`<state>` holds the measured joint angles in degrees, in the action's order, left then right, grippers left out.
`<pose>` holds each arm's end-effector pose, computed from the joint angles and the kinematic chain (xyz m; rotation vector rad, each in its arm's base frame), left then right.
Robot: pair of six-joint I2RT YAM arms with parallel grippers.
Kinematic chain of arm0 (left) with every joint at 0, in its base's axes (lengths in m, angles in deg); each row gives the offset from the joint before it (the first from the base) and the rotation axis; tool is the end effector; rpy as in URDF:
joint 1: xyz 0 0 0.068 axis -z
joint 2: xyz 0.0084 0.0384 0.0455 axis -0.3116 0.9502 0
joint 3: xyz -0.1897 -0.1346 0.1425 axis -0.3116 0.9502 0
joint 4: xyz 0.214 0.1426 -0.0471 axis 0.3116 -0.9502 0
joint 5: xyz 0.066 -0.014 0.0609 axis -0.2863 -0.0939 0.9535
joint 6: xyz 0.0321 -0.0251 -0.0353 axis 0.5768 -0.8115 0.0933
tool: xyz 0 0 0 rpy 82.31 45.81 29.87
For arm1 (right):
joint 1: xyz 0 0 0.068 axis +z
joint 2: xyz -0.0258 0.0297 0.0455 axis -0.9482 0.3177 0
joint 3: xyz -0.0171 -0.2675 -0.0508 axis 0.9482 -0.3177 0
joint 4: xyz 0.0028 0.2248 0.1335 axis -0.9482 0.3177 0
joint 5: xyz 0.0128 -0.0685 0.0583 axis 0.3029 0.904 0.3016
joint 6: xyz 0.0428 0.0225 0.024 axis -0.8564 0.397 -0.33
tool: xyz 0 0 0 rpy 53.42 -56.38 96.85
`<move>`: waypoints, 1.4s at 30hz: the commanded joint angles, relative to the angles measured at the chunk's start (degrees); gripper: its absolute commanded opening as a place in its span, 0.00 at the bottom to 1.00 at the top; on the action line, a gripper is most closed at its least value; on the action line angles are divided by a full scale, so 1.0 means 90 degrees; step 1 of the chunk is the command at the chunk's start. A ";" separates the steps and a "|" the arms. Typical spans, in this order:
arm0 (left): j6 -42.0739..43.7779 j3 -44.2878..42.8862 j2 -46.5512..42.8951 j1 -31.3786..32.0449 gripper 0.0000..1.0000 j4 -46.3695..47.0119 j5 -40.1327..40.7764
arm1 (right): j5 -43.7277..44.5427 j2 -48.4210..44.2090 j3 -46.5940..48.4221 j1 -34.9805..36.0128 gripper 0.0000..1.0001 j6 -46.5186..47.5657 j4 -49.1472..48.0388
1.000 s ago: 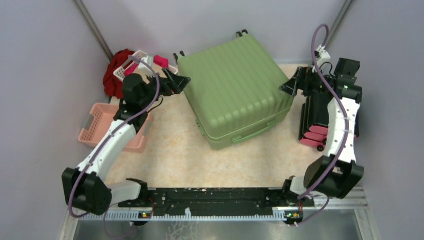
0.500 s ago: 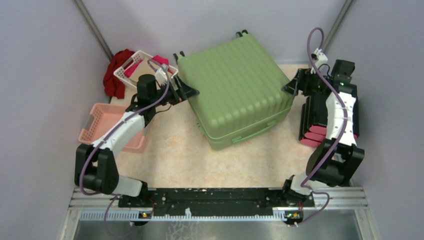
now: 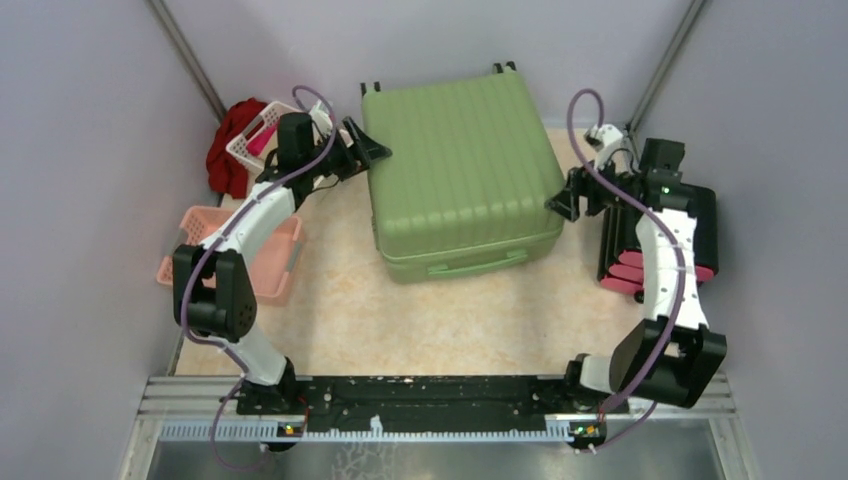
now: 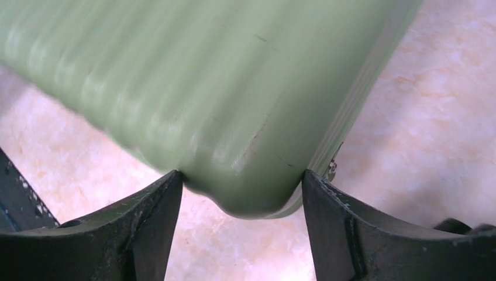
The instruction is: Open, take out, and arrange the luggage
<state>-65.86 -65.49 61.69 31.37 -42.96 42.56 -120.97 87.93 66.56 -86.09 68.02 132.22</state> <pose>0.3737 -0.1057 0.3074 -0.0939 2.0567 -1.0805 0.2727 -0.0424 0.3476 -0.5804 2.0216 0.6511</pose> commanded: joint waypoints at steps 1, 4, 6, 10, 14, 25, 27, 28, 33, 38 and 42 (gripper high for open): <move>0.0318 -0.0953 0.0647 0.0319 0.79 0.0408 -0.0011 | -0.1661 -0.0270 -0.0799 0.1332 0.67 0.0341 0.1587; 0.0405 -0.1306 0.0908 0.0274 0.79 0.0497 0.0088 | -0.1753 -0.0452 -0.1006 0.1413 0.68 0.0432 0.1563; 0.0422 -0.1541 0.1087 0.0238 0.79 0.0586 0.0045 | -0.1773 -0.0515 -0.1057 0.1484 0.68 0.0619 0.1668; 0.0506 -0.1884 0.1120 0.0162 0.77 0.0579 0.0059 | -0.1455 -0.0738 -0.0812 0.1412 0.71 0.1099 0.1964; 0.1109 -0.1451 0.0132 0.0021 0.79 0.0641 0.0609 | -0.1630 -0.1007 -0.0592 0.0669 0.78 0.2139 0.2638; 0.0679 0.2394 -0.3799 -0.0150 0.98 0.2565 -0.0503 | -0.1859 -0.0948 -0.1061 -0.0456 0.78 0.6552 0.3692; 0.0409 0.2892 -0.4396 -0.0150 0.98 0.2719 -0.0821 | -0.1788 -0.1087 -0.1439 -0.0457 0.80 0.7184 0.3343; 0.0362 0.3064 -0.4637 -0.0150 0.98 0.2699 -0.0913 | -0.1772 -0.1148 -0.1653 -0.0457 0.81 0.7501 0.3183; 0.0235 0.3723 -0.5832 -0.0150 0.98 0.2189 -0.0771 | -0.1902 -0.1271 -0.2264 -0.0454 0.73 0.7380 0.2144; 0.0433 0.4220 -0.6653 -0.0150 0.98 0.1818 -0.0527 | -0.1809 -0.0790 -0.2259 -0.0466 0.55 0.6566 0.1326; 0.0807 0.4463 -0.6810 -0.0150 0.98 0.1899 -0.0526 | -0.1934 -0.0428 -0.2350 -0.0461 0.52 0.7808 0.1369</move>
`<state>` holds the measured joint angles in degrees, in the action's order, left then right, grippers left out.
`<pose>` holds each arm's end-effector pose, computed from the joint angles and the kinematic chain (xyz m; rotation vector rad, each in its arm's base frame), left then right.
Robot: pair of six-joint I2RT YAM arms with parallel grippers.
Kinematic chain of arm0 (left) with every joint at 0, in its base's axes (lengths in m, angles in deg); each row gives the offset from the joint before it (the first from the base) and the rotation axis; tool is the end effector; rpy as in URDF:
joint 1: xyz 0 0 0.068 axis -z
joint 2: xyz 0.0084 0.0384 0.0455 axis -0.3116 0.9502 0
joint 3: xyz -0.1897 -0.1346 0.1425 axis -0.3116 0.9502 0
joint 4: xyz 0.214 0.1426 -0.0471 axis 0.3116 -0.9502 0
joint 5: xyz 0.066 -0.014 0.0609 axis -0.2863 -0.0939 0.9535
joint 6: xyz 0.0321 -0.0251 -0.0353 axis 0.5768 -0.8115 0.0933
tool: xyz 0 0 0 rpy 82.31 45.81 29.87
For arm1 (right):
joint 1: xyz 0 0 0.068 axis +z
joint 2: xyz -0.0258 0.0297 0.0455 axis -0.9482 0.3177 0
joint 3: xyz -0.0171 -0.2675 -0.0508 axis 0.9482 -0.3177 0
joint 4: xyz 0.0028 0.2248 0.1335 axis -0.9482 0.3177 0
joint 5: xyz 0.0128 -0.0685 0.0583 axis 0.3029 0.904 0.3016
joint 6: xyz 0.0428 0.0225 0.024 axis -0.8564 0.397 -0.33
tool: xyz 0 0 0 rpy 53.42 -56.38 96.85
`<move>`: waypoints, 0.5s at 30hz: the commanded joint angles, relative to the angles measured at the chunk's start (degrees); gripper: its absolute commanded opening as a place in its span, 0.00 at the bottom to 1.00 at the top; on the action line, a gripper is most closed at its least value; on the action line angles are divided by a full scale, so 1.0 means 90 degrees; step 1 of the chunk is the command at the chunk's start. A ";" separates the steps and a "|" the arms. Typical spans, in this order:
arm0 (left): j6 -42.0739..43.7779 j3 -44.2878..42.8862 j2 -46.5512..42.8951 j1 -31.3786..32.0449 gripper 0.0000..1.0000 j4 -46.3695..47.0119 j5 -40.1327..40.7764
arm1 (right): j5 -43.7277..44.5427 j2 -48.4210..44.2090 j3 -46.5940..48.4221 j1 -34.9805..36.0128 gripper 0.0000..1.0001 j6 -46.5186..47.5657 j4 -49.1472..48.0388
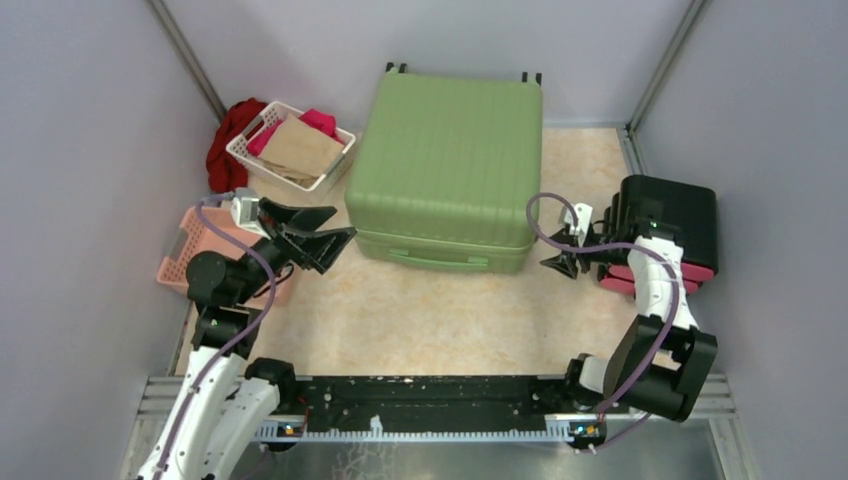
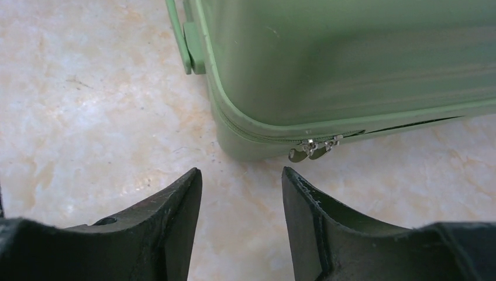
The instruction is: Open, take out, and arrange the luggage
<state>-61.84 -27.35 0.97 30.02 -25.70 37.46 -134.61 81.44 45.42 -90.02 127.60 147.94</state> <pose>0.1341 -0.0488 0.3599 0.2849 1.3588 -1.0600 0.2033 -0.0342 0.2576 -1.2412 1.6338 0.6196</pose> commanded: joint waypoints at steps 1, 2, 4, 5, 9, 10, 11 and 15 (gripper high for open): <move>0.0481 0.0254 -0.0038 0.0001 0.98 0.0048 0.0035 | -0.0444 0.0345 -0.0063 -0.0020 0.51 0.1523 -0.0448; 0.0593 0.0283 0.0015 0.0001 0.98 0.0152 0.0030 | -0.0507 0.0390 -0.0117 -0.0023 0.50 0.1372 -0.0710; 0.0712 0.0354 0.0170 0.0001 0.98 0.0458 0.0039 | -0.0642 0.0481 -0.0176 -0.0019 0.45 0.0515 -0.1529; 0.0737 0.0374 0.0309 0.0001 0.98 0.0622 0.0005 | -0.0663 0.0522 -0.0198 -0.0019 0.43 0.0187 -0.1873; 0.0675 0.0436 0.0706 0.0001 0.98 0.1128 -0.0149 | -0.0466 0.0575 -0.0391 0.0068 0.38 -0.1032 -0.3150; 0.0650 0.0447 0.0779 0.0002 0.98 0.1186 -0.0159 | -0.0414 0.0593 -0.0429 0.0090 0.38 -0.1191 -0.3265; 0.0653 0.0466 0.0832 0.0001 0.98 0.1229 -0.0146 | -0.0385 0.0624 -0.0458 0.0111 0.38 -0.1289 -0.3323; 0.0732 0.0549 0.0929 0.0001 0.98 0.1373 -0.0066 | -0.0379 0.0708 -0.0612 0.0163 0.35 -0.1404 -0.3392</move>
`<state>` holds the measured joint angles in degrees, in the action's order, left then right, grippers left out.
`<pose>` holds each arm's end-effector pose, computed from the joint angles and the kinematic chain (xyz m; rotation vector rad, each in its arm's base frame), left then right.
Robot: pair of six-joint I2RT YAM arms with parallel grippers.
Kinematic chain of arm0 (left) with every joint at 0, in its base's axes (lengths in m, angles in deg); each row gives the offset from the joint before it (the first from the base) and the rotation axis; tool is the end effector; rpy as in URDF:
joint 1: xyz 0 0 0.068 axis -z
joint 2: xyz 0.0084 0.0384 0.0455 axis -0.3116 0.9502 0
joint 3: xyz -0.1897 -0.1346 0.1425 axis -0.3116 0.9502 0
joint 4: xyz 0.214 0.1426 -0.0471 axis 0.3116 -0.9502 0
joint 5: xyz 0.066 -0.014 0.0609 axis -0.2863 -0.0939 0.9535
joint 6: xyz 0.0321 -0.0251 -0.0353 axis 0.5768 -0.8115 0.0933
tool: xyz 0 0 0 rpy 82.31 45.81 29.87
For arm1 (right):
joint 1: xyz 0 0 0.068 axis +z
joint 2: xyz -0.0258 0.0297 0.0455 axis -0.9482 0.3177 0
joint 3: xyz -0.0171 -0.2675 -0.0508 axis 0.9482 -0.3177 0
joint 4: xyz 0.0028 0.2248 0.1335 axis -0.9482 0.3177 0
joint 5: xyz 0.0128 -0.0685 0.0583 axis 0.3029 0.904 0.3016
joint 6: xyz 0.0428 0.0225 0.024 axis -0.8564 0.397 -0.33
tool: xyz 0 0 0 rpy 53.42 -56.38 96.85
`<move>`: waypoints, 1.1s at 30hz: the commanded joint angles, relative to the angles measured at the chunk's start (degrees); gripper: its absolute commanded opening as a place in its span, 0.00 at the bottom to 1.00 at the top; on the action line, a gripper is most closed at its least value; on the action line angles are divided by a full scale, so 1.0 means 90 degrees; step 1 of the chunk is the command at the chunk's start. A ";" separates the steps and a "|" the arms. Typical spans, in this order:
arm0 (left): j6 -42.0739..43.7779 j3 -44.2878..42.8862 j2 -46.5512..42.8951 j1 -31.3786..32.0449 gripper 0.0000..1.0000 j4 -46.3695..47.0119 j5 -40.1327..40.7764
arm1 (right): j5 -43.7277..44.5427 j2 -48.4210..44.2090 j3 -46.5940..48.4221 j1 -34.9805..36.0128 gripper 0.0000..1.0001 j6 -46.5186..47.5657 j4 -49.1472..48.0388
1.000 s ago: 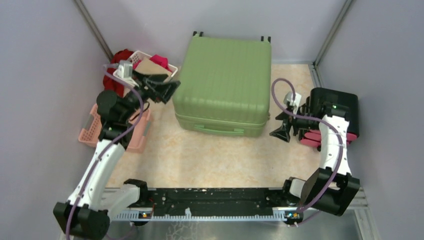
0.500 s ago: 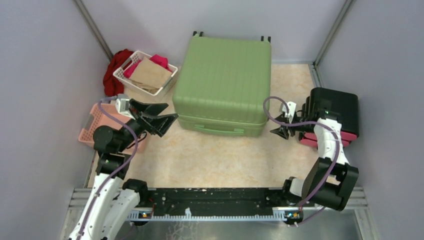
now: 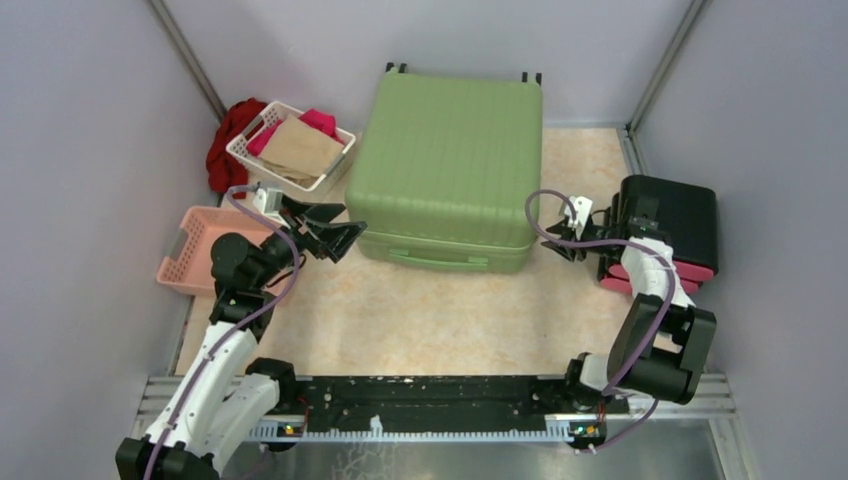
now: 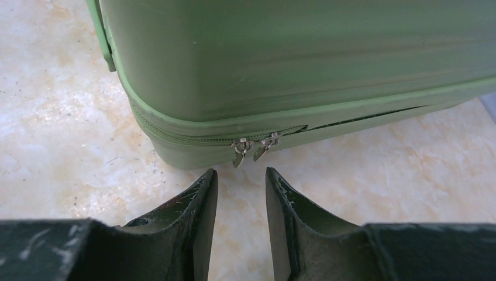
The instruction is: Open, take out, and arrange the luggage
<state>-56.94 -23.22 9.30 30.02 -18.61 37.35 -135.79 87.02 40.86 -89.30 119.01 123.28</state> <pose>0.1683 -0.0560 0.3269 0.3142 1.4284 -1.0034 0.2403 -0.0430 0.2296 -1.2193 1.5495 0.5110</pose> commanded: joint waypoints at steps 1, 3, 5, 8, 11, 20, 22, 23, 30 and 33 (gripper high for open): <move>0.0256 0.0089 0.0004 0.0001 0.98 0.0580 -0.0027 | -0.0250 0.0082 -0.0140 0.0106 0.35 -0.0476 -0.0670; 0.0369 0.0070 -0.0038 0.0001 0.98 0.0530 0.0044 | -0.0255 0.0074 -0.0208 0.0160 0.34 -0.0506 -0.0692; 0.0473 0.0044 -0.0084 0.0001 0.98 0.0481 0.0093 | -0.0206 0.0085 -0.0268 0.0254 0.32 -0.0604 -0.0802; 0.0577 -0.0022 -0.0120 0.0001 0.98 0.0389 0.0124 | -0.0135 0.0093 -0.0347 0.0363 0.29 -0.0935 -0.1141; 0.0599 -0.0067 -0.0165 0.0001 0.98 0.0304 0.0105 | -0.0085 0.0127 -0.0402 0.0381 0.26 -0.1204 -0.1446; 0.0561 -0.0036 -0.0253 0.0001 0.98 0.0272 0.0154 | -0.0150 0.0260 -0.0582 0.0385 0.19 -0.1772 -0.2041; 0.0560 -0.0039 -0.0247 0.0001 0.98 0.0261 0.0153 | -0.0213 0.0278 -0.0598 0.0379 0.17 -0.1806 -0.2069; 0.0567 -0.0038 -0.0242 0.0007 0.98 0.0251 0.0159 | -0.0232 0.0279 -0.0614 0.0379 0.16 -0.1822 -0.2093; 0.0822 -0.0066 -0.0206 0.0001 0.98 -0.0073 0.0516 | -0.0459 0.0283 -0.0632 0.0379 0.00 -0.1876 -0.2087; 0.0912 -0.0110 -0.0173 0.0001 0.98 -0.0229 0.0625 | -0.0440 0.0286 -0.0602 0.0383 0.00 -0.1828 -0.1993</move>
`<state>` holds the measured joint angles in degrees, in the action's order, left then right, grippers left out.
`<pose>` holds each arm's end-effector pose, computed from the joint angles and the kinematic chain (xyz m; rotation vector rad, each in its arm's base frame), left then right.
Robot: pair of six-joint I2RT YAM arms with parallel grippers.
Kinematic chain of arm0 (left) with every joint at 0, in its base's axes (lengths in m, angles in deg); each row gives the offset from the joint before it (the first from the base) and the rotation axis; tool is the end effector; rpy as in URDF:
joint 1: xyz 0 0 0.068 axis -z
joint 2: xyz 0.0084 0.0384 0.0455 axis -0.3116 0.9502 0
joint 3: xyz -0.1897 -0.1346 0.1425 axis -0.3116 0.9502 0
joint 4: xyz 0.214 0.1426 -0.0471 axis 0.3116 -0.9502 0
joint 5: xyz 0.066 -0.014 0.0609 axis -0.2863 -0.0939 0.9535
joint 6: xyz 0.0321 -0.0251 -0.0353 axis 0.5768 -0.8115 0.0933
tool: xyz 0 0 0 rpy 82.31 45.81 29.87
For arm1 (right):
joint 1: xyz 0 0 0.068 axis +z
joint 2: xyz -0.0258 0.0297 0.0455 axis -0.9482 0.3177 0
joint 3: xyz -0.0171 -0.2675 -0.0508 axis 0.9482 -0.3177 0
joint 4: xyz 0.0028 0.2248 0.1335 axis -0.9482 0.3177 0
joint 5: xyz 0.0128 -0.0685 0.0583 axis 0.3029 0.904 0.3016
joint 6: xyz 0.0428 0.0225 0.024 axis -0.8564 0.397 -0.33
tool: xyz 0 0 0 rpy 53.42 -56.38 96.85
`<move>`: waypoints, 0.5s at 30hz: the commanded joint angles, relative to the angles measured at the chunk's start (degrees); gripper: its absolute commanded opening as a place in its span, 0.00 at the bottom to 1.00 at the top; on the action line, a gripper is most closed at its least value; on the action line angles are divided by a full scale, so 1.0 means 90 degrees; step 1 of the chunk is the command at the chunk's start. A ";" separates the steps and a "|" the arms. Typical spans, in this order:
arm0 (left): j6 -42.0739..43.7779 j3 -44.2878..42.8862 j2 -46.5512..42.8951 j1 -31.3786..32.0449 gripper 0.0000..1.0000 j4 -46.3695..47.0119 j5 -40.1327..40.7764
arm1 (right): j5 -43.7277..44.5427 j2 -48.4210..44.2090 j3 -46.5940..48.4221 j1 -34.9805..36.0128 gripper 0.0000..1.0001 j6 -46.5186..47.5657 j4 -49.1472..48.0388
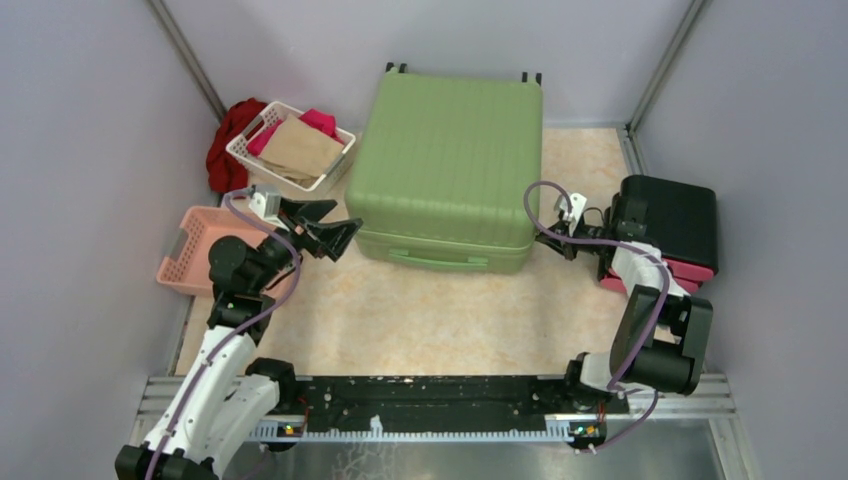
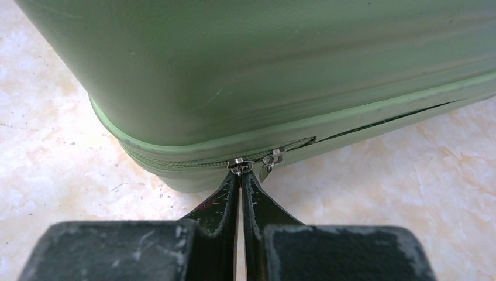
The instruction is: Open, take out, and arrange the luggage
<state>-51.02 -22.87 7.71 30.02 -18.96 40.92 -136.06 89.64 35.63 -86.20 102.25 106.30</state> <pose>0.1644 -0.0533 0.3287 0.3322 1.3825 -0.8776 0.2546 -0.0332 0.2072 -1.1021 1.6010 0.6086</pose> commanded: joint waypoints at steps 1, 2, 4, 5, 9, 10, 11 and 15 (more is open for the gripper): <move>0.0283 -0.0158 0.0028 0.0001 0.98 -0.0207 0.0291 | -0.0373 -0.0010 -0.0007 0.0037 0.00 0.0029 -0.0086; 0.0324 -0.0172 0.0049 0.0001 0.98 -0.0259 0.0382 | -0.0338 -0.0009 0.0017 0.0034 0.00 0.0029 -0.0026; 0.0496 -0.0252 0.0110 0.0001 0.98 -0.0466 0.0678 | -0.0223 -0.0012 0.0122 0.0034 0.00 0.0050 0.0206; 0.0602 -0.0342 0.0163 0.0001 0.98 -0.0665 0.0885 | -0.0150 -0.0008 0.0204 0.0041 0.00 0.0141 0.0415; 0.0936 -0.0834 0.0507 0.0001 0.88 -0.1540 0.1845 | -0.0026 0.0037 0.0549 0.0029 0.00 0.0978 0.1595; 0.0966 -0.0943 0.0636 0.0001 0.84 -0.1700 0.2045 | -0.0005 0.0055 0.0608 0.0034 0.00 0.1091 0.1782; 0.0975 -0.1055 0.0753 0.0001 0.82 -0.1836 0.2267 | 0.0012 0.0055 0.0643 0.0049 0.00 0.1160 0.1953; 0.1003 -0.1256 0.1211 0.0001 0.74 -0.2015 0.3014 | 0.0138 -0.0078 0.0604 0.0063 0.00 0.1168 0.2215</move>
<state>-43.98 -31.83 15.90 30.02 -32.91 58.80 -134.13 89.84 39.65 -86.20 109.83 118.74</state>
